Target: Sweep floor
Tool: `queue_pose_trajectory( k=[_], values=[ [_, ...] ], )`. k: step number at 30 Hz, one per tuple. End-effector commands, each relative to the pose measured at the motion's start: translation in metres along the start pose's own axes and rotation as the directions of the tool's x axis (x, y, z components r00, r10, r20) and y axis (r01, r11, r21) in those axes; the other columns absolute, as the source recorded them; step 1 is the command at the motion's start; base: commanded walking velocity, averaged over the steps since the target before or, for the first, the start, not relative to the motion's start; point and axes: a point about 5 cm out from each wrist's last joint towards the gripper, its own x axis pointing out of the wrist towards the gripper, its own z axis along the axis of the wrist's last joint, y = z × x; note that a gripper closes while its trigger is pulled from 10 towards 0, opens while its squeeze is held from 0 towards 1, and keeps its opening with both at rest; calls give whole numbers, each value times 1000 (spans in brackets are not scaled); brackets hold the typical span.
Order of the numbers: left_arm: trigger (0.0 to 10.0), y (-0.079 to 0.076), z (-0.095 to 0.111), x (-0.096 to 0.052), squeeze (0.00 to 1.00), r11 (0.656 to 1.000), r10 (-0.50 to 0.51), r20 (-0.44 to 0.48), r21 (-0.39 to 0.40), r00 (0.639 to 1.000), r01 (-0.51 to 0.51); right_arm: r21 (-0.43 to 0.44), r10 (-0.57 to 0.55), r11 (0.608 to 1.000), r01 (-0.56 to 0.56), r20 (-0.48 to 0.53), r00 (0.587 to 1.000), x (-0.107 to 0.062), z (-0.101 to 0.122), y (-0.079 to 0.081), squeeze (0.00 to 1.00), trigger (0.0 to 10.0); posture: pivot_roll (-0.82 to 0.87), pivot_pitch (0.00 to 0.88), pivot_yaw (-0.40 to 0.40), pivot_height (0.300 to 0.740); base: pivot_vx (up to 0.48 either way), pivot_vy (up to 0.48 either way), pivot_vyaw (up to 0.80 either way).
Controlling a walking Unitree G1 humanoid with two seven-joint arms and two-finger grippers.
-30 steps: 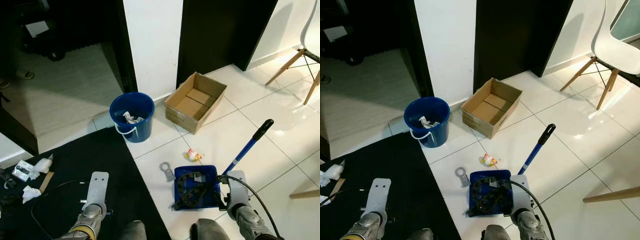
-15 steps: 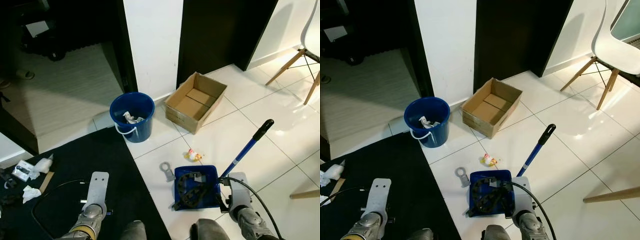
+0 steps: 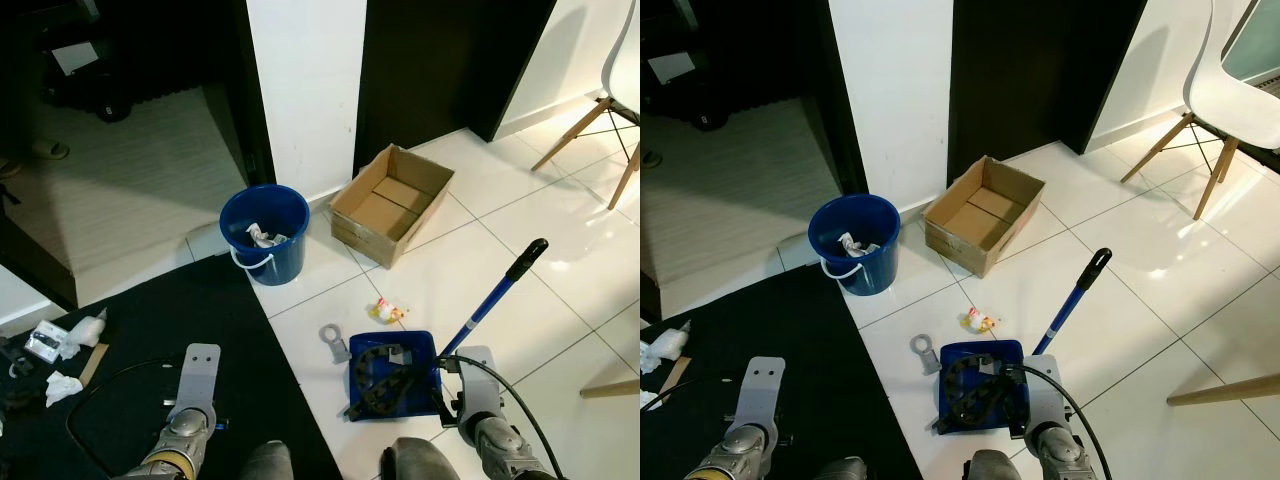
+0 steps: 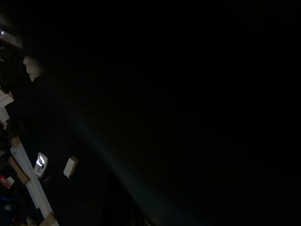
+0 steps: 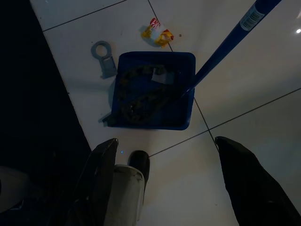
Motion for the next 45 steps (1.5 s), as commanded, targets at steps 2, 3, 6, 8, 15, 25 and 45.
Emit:
queue_pose_trajectory(
  k=[2, 3, 6, 8, 15, 25, 45],
  values=[
    [10000, -6, -3, -1, 0, 1000, -8, -13, 11, 1000, 8, -10, 5, 1000, -6, -24, 1000, -1, -5, 2, 0, 10000, 21, 0, 3, 740, 0, 0, 0],
    [10000, -6, -3, -1, 0, 1000, -8, -13, 11, 1000, 8, -10, 5, 1000, -6, -24, 1000, -1, -5, 2, 0, 10000, 21, 0, 3, 740, 0, 0, 0],
    [10000, -6, -3, -1, 0, 1000, -7, -13, 11, 1000, 8, -10, 6, 1000, -6, -24, 1000, -1, -5, 2, 0, 10000, 22, 0, 3, 740, 0, 0, 0],
    [10000, -6, -3, -1, 0, 1000, -6, -14, 11, 1000, 6, -10, 6, 1000, -6, -23, 1000, -1, -5, 2, 0, 10000, 23, 0, 3, 740, 0, 0, 0],
    [10000, -4, -3, -1, 0, 1000, -3, -14, 9, 1000, 3, -11, 6, 1000, -7, -22, 1000, -1, -4, 2, 0, 10000, 25, 0, 5, 740, 0, 0, 0],
    [10000, 0, -2, 0, 0, 1000, 2, -6, 13, 1000, -2, -13, 7, 1000, -7, -19, 1000, 0, -3, 3, 0, 10000, 25, 0, 6, 740, 0, 0, 0],
    [10000, -4, 1, 0, 0, 1000, 9, 8, 15, 1000, -9, -25, 6, 1000, -6, -10, 1000, 0, -2, 2, 0, 10000, 26, 0, 5, 740, 0, 0, 0]
  ],
)
